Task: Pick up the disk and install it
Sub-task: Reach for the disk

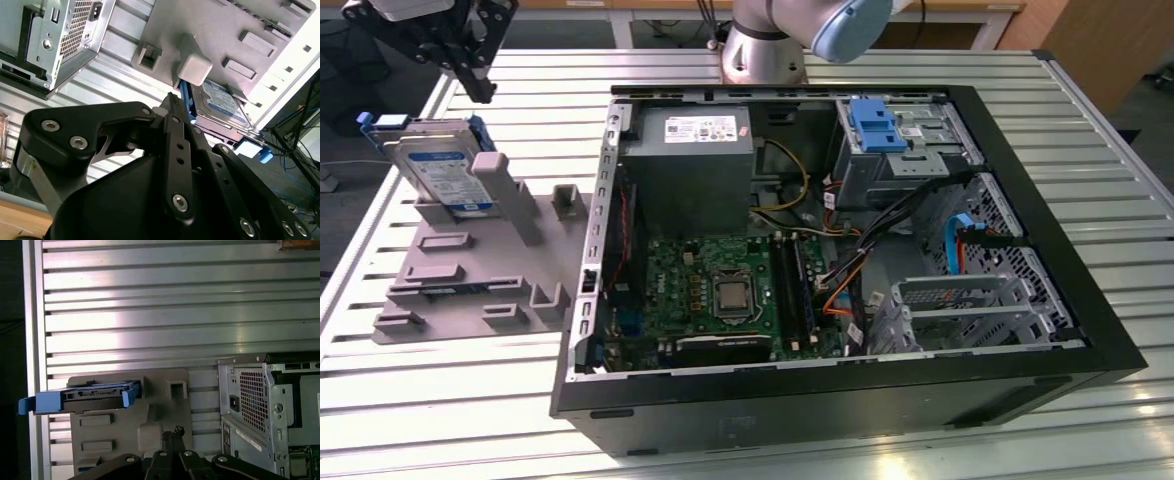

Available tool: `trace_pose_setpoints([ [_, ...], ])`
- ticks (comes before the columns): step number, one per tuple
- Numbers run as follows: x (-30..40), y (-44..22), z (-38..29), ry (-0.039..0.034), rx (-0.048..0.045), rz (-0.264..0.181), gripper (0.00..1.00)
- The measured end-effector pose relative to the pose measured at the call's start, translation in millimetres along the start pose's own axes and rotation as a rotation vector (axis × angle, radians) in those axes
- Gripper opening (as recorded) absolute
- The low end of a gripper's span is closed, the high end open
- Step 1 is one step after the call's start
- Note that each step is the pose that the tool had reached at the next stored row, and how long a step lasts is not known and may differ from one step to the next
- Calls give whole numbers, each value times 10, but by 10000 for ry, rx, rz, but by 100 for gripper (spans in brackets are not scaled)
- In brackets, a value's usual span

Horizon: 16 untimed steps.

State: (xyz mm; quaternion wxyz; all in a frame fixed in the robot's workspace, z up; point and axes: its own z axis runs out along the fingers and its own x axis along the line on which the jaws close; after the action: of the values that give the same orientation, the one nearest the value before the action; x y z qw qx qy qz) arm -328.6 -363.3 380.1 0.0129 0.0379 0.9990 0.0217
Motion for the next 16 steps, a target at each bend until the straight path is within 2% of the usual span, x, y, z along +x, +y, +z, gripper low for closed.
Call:
trace_pose_setpoints([
  [3, 27, 2, 4, 4, 0, 0, 11],
  [10, 28, 2, 4, 4, -7, 1, 11],
  [13, 28, 2, 6, 87, -1, -18, 11],
  [16, 32, 1, 15, 117, -32, -236, 11],
])
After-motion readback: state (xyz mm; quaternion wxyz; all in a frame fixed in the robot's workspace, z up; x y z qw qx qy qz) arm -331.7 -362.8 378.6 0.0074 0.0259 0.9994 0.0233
